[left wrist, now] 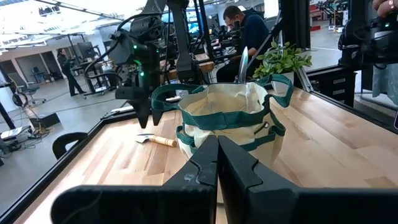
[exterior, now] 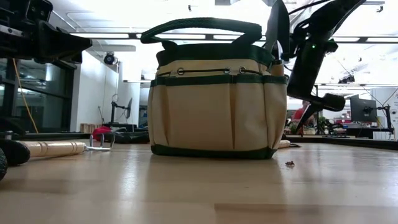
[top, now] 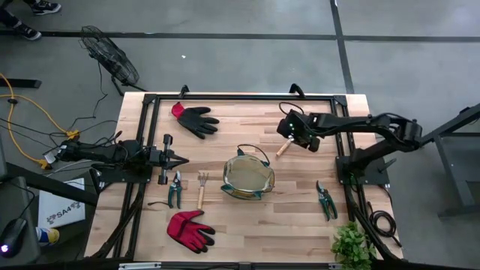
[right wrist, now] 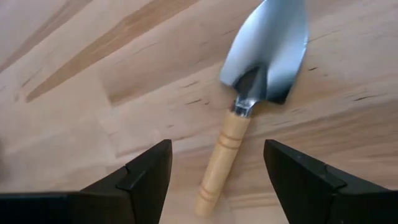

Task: Pick & Place Garden tools in Gardening bag
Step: Put the brown trowel into the gardening bag

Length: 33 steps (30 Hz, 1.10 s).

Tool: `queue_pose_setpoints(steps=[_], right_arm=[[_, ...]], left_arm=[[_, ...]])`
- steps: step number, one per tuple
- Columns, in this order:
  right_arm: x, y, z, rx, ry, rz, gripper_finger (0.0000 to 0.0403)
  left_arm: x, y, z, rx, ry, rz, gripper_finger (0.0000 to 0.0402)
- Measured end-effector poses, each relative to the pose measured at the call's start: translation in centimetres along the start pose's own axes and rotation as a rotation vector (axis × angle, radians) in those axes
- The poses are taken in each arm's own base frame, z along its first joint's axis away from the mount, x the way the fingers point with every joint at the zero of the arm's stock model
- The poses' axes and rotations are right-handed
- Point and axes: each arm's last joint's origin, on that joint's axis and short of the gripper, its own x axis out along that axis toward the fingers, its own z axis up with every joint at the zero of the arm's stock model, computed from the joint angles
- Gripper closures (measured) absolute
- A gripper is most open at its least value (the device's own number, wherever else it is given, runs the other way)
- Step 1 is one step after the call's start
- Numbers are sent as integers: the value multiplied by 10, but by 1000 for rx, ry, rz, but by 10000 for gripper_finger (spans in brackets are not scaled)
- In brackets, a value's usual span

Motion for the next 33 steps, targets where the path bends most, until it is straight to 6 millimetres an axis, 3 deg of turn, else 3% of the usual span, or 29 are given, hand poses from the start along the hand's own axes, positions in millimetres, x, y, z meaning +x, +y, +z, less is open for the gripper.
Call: queue_pose_setpoints(steps=[12, 19, 33], right_arm=[[11, -4, 15, 193, -64, -73, 156], [14, -10, 24, 216, -98, -130, 156], [28, -6, 18, 209, -43, -135, 156]], left_arm=[[0, 0, 0, 0, 0, 0, 402], [0, 0, 0, 0, 0, 1, 402], [0, 0, 0, 0, 1, 2, 402]])
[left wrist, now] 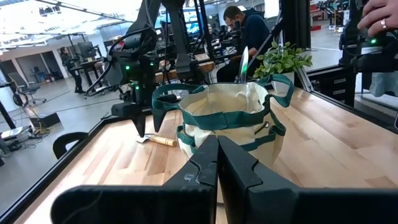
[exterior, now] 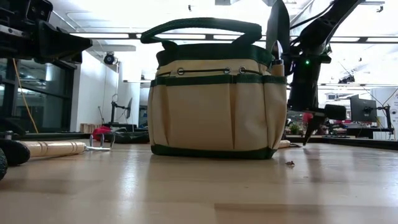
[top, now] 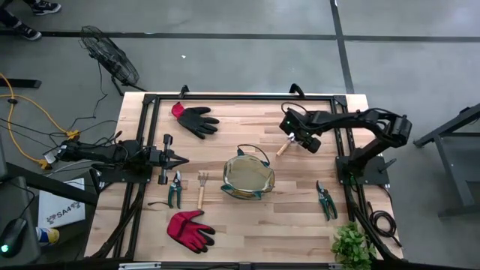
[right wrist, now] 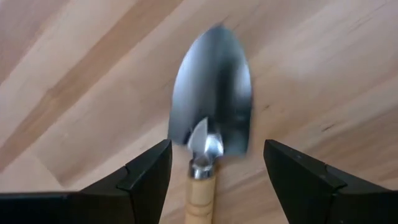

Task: Pick & Place Garden tools in Gardening bag
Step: Put the brown trowel into the gardening bag

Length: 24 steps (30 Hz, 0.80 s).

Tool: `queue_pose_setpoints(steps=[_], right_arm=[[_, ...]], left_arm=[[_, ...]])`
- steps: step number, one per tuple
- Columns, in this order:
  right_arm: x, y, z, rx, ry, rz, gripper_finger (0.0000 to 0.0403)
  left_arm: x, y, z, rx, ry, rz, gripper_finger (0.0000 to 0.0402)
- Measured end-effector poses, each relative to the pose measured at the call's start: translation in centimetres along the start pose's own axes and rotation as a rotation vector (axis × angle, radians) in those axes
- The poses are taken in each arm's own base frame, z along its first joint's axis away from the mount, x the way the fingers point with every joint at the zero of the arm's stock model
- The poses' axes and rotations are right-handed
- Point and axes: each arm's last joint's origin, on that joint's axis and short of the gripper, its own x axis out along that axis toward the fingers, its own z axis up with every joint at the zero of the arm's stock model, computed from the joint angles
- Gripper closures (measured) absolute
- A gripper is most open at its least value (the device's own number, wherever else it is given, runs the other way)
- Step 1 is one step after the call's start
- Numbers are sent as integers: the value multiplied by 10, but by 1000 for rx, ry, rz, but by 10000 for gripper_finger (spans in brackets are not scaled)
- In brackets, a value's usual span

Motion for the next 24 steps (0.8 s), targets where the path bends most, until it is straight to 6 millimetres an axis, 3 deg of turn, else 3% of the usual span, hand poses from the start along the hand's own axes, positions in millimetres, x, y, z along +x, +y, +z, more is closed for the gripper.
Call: queue_pose_setpoints(steps=[16, 24], right_arm=[[10, 5, -12, 45, 41, 27, 161], [11, 3, -11, 38, 22, 9, 226]], left_arm=[[0, 0, 0, 0, 0, 1, 402], [0, 0, 0, 0, 0, 1, 402]])
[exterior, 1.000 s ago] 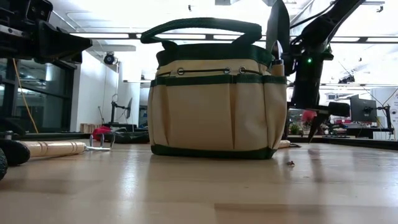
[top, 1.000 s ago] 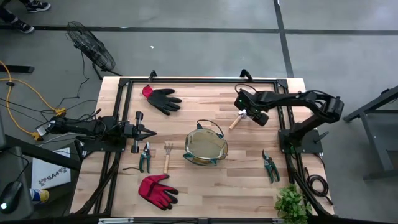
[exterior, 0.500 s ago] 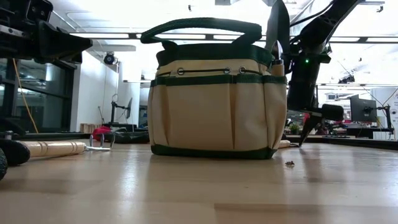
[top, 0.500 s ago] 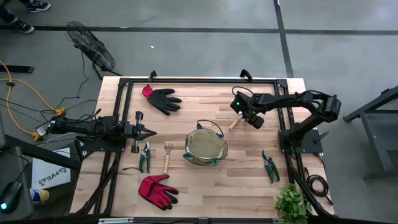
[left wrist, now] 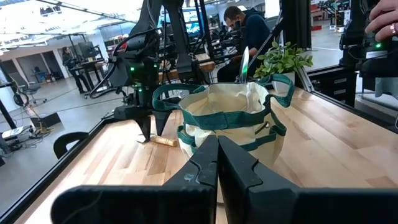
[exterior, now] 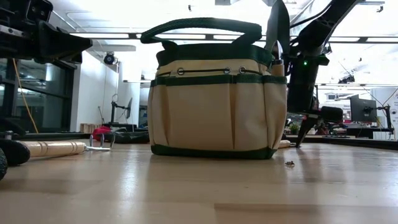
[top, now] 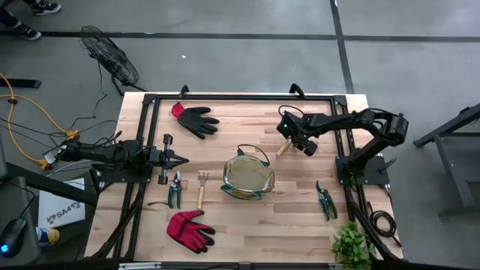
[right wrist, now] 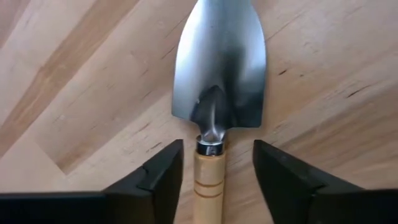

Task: Pick & Place Garden tools in Gardening bag
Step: Put the brown trowel into the gardening bag

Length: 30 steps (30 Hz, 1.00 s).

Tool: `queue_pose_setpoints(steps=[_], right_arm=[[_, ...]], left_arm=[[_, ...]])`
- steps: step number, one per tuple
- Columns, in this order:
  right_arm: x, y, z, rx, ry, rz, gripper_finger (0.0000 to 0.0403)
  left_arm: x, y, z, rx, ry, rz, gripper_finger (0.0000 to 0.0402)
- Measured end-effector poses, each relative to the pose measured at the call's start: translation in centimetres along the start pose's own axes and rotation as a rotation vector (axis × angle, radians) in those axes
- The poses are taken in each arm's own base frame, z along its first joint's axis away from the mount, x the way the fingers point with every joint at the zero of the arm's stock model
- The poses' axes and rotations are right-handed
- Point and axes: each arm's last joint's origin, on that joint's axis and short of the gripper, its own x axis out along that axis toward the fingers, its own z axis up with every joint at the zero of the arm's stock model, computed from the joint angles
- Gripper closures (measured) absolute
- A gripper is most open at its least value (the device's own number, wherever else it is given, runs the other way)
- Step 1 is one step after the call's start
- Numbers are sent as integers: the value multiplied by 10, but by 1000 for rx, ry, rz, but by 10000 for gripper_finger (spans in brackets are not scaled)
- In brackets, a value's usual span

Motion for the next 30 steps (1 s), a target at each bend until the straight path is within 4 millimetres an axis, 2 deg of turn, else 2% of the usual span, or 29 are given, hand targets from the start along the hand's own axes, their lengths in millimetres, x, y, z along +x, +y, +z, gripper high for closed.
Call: queue_pose_setpoints(steps=[5, 10, 17, 24, 30], right_arm=[[0, -1, 0, -4, -3, -13, 280], [1, -2, 0, -24, -5, -14, 311], [1, -1, 0, -112, 5, -10, 333], [1, 0, 0, -297, 12, 5, 344], [-10, 1, 0, -453, -31, 46, 346]], left_arm=[[0, 0, 0, 0, -1, -4, 402], [0, 0, 0, 0, -1, -4, 402], [0, 0, 0, 0, -1, -4, 402], [0, 0, 0, 0, -1, -3, 402], [0, 0, 0, 0, -1, -3, 402]])
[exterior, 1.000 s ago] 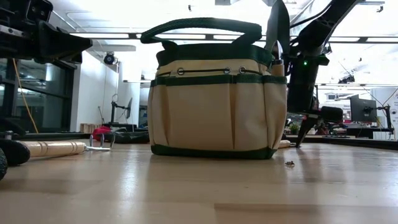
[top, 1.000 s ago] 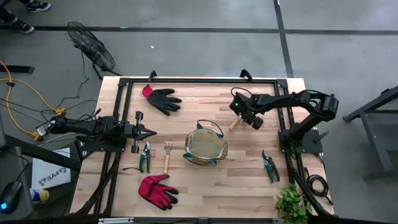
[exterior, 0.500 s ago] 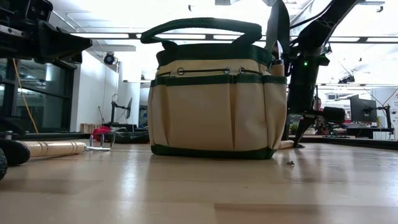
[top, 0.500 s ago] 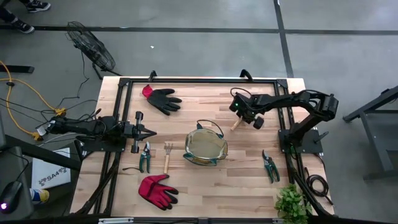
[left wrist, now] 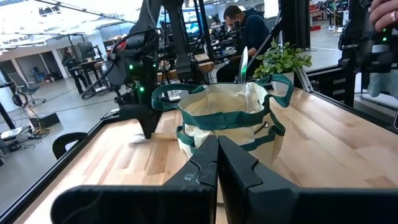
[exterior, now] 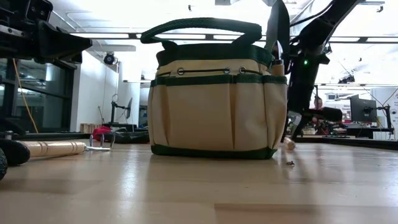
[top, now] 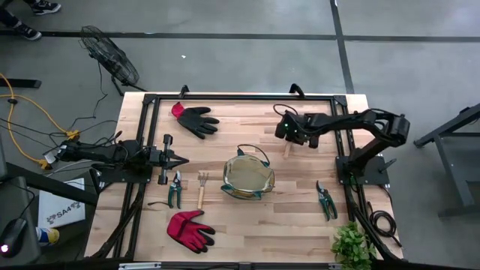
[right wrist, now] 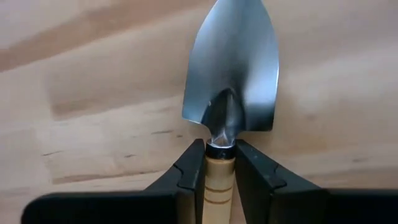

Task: Pick & Place Garden tools in Gardening bag
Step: Put the brown trowel into the gardening bag

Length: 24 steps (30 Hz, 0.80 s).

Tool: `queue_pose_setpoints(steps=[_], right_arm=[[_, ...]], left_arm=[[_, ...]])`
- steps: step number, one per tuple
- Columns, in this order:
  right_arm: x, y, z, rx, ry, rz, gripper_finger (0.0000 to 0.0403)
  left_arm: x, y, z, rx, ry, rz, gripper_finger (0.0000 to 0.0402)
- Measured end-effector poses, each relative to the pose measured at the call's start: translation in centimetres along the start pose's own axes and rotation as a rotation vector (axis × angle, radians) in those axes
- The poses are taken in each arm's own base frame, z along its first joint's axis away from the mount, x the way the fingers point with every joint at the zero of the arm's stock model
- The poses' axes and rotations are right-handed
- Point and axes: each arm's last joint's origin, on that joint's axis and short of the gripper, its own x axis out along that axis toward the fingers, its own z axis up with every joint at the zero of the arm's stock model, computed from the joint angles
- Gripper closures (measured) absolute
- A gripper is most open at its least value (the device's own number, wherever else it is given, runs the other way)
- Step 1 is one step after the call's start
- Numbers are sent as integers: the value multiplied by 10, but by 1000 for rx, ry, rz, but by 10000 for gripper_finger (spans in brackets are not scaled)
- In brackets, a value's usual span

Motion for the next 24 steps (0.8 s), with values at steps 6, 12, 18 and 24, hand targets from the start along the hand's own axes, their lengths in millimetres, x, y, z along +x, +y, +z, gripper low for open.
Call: queue_pose_setpoints(steps=[6, 12, 18, 24], right_arm=[[-28, 3, -4, -199, -117, 78, 347], [-60, -3, -20, -354, -261, 172, 348], [-81, -23, -43, -423, -343, 299, 348], [-86, -48, -73, -551, -304, 498, 348]], left_arm=[[0, 0, 0, 0, 0, 0, 402], [0, 0, 0, 0, 0, 0, 402], [0, 0, 0, 0, 1, 1, 402], [0, 0, 0, 0, 1, 4, 402]])
